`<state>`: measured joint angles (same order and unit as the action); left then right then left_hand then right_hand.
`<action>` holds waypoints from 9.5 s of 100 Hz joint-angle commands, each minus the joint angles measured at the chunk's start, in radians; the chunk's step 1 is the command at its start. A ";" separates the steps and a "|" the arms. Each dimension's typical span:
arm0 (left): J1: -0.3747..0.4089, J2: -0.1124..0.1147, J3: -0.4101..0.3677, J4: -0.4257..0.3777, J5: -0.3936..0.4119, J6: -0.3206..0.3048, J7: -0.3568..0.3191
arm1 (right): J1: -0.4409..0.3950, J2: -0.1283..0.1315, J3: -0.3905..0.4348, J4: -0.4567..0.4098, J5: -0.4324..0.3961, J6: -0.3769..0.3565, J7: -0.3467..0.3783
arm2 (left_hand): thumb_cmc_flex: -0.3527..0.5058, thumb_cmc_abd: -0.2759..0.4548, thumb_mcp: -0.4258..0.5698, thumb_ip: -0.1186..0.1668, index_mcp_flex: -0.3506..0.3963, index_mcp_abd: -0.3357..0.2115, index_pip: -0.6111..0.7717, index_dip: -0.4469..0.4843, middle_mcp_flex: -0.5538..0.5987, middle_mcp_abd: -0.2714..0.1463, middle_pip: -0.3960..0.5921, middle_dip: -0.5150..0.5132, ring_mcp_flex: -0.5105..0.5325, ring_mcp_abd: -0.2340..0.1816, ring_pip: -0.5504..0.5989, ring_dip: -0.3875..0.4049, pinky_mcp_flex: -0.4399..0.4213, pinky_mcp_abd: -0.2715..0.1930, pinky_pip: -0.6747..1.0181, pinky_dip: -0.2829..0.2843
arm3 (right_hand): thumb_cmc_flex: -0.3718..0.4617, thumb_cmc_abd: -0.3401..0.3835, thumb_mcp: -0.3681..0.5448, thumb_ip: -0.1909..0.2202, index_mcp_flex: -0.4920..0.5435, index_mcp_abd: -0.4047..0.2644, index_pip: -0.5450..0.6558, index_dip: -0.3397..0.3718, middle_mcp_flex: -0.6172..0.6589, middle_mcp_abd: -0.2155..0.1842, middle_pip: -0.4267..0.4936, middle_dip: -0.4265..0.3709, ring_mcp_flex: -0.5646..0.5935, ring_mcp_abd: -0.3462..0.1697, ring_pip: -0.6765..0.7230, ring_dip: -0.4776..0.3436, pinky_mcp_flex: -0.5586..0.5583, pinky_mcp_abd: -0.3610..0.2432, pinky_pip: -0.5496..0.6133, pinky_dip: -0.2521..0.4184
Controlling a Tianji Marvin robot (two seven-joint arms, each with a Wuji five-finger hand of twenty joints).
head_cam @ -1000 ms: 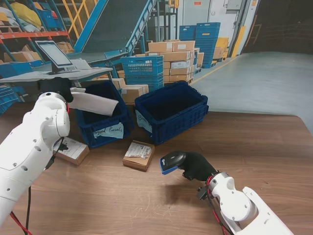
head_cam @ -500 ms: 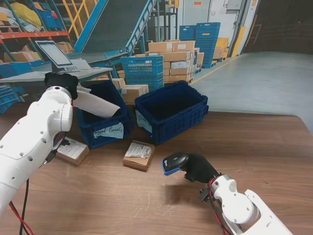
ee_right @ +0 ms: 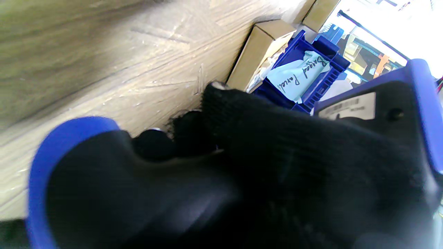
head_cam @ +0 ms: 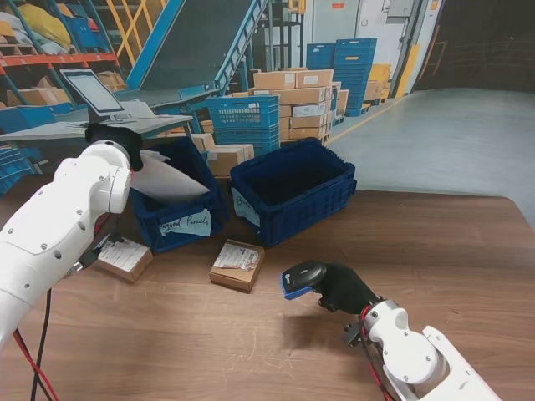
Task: Scan and sort packages by packaging type
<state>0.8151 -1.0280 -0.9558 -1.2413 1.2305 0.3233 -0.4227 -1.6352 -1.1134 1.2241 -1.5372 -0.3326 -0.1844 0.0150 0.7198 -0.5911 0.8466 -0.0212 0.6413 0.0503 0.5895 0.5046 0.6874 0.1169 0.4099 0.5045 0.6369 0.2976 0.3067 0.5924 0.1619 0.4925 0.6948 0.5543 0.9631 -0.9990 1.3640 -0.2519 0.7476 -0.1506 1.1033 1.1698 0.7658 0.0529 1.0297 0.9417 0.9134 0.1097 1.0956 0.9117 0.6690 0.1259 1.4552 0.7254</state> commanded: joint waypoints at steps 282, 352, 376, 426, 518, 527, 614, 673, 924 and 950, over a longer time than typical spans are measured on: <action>0.752 -0.098 -0.381 -0.631 -0.609 -0.205 0.477 | -0.083 -0.016 0.061 -0.131 -0.047 0.062 -0.049 | -0.239 0.275 -0.331 0.008 -0.154 0.211 -0.471 -0.156 -0.329 0.154 -0.207 -0.185 -0.368 0.076 -0.177 -0.315 -0.121 -0.042 -0.266 -0.146 | 0.094 0.061 0.127 0.001 0.046 -0.037 0.081 0.023 0.013 0.002 -0.009 0.023 0.021 0.025 0.019 0.006 0.013 -0.046 0.057 0.033; 0.943 -0.095 -0.391 -0.552 -0.660 -0.502 0.531 | -0.089 -0.021 0.068 -0.133 -0.024 0.060 -0.064 | -0.228 0.261 -0.402 -0.010 -0.160 0.167 -0.474 -0.165 -0.338 0.141 -0.230 -0.194 -0.385 0.041 -0.199 -0.323 -0.121 -0.060 -0.344 -0.156 | 0.094 0.059 0.128 0.001 0.046 -0.037 0.081 0.024 0.016 0.004 -0.011 0.024 0.024 0.025 0.019 0.006 0.015 -0.043 0.055 0.035; 0.907 -0.081 -0.333 -0.484 -0.616 -0.563 0.503 | -0.086 -0.033 0.077 -0.147 0.010 0.089 -0.095 | -0.229 0.267 -0.421 -0.020 -0.176 0.157 -0.472 -0.169 -0.352 0.138 -0.237 -0.196 -0.397 0.030 -0.204 -0.324 -0.123 -0.069 -0.368 -0.151 | 0.095 0.058 0.128 0.001 0.046 -0.034 0.081 0.024 0.017 0.005 -0.012 0.025 0.023 0.028 0.019 0.007 0.014 -0.044 0.055 0.037; 0.725 -0.047 -0.186 -0.245 -0.374 -0.679 0.545 | -0.087 -0.040 0.093 -0.161 0.050 0.121 -0.099 | -0.254 0.328 -0.471 -0.031 -0.291 0.135 -0.497 -0.186 -0.493 0.134 -0.264 -0.209 -0.459 0.028 -0.213 -0.321 -0.149 -0.090 -0.405 -0.141 | 0.096 0.058 0.127 0.000 0.048 -0.033 0.080 0.025 0.017 0.007 -0.013 0.027 0.021 0.028 0.019 0.008 0.013 -0.042 0.055 0.038; 0.406 -0.021 0.111 -0.082 -0.291 -0.493 0.379 | -0.115 -0.034 0.111 -0.191 0.066 0.140 -0.070 | -0.278 0.204 -0.371 -0.048 -0.434 0.300 -0.596 -0.261 -0.572 0.170 -0.400 -0.227 -0.559 -0.011 -0.239 -0.345 -0.178 -0.139 -0.443 -0.150 | 0.096 0.054 0.130 0.000 0.051 -0.030 0.079 0.026 0.022 0.010 -0.015 0.030 0.025 0.030 0.020 0.009 0.011 -0.041 0.056 0.042; 0.387 -0.022 0.134 -0.065 -0.304 -0.477 0.371 | -0.117 -0.035 0.112 -0.192 0.069 0.140 -0.069 | -0.279 0.195 -0.367 -0.050 -0.434 0.303 -0.597 -0.262 -0.574 0.169 -0.401 -0.229 -0.567 -0.013 -0.243 -0.351 -0.180 -0.140 -0.447 -0.158 | 0.095 0.054 0.130 0.000 0.051 -0.030 0.079 0.027 0.022 0.010 -0.016 0.031 0.025 0.031 0.021 0.009 0.011 -0.041 0.056 0.043; 0.212 -0.074 0.315 0.081 -0.400 -0.334 0.434 | -0.115 -0.029 0.118 -0.183 0.080 0.124 -0.043 | -0.292 0.153 -0.304 -0.055 -0.451 0.269 -0.595 -0.265 -0.584 0.153 -0.399 -0.233 -0.589 -0.038 -0.239 -0.381 -0.195 -0.160 -0.452 -0.213 | 0.095 0.053 0.133 0.001 0.053 -0.029 0.078 0.028 0.025 0.011 -0.016 0.033 0.026 0.030 0.024 0.008 0.010 -0.042 0.056 0.045; 0.076 -0.107 0.468 0.230 -0.549 -0.357 0.344 | -0.120 -0.028 0.127 -0.180 0.091 0.115 -0.034 | -0.296 0.119 -0.268 -0.058 -0.404 0.320 -0.590 -0.259 -0.568 0.182 -0.402 -0.244 -0.599 -0.023 -0.239 -0.397 -0.222 -0.197 -0.498 -0.316 | 0.095 0.053 0.133 0.001 0.054 -0.032 0.077 0.029 0.025 0.011 -0.016 0.034 0.025 0.032 0.024 0.009 0.010 -0.042 0.056 0.045; 0.442 -0.028 0.124 -0.060 -0.323 -0.502 0.426 | -0.112 -0.032 0.118 -0.178 0.101 0.109 -0.049 | 0.160 -0.054 0.116 0.030 -0.047 0.055 0.270 0.119 0.141 0.000 0.057 0.361 0.135 -0.041 0.276 0.269 0.139 -0.062 0.291 0.172 | 0.094 0.054 0.131 0.002 0.054 -0.031 0.074 0.031 0.025 0.012 -0.018 0.034 0.026 0.032 0.025 0.008 0.008 -0.039 0.056 0.047; 0.511 -0.013 0.037 -0.178 -0.276 -0.485 0.349 | -0.108 -0.032 0.114 -0.179 0.100 0.107 -0.049 | 0.208 -0.082 0.096 0.006 -0.022 0.002 0.470 0.186 0.246 -0.020 -0.017 0.444 0.193 -0.032 0.278 0.370 0.168 -0.052 0.325 0.181 | 0.094 0.055 0.131 0.002 0.054 -0.031 0.074 0.031 0.025 0.012 -0.018 0.034 0.026 0.031 0.025 0.007 0.008 -0.039 0.055 0.047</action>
<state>1.3148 -1.0472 -0.9149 -1.3939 0.9530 -0.1623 -0.0539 -1.7421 -1.1394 1.3415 -1.7073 -0.2329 -0.0737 -0.0480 0.4585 -0.8401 0.3474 -0.0907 0.4937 0.4038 0.5628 0.5658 0.7995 0.2902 0.2949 0.8882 0.7400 0.3312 0.4250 0.8924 0.3245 0.3998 0.9825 0.7209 0.9633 -0.9990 1.3640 -0.2519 0.7476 -0.1503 1.1033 1.1698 0.7841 0.0548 1.0172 0.9662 0.9136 0.1097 1.1052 0.9117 0.6690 0.1259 1.4552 0.7375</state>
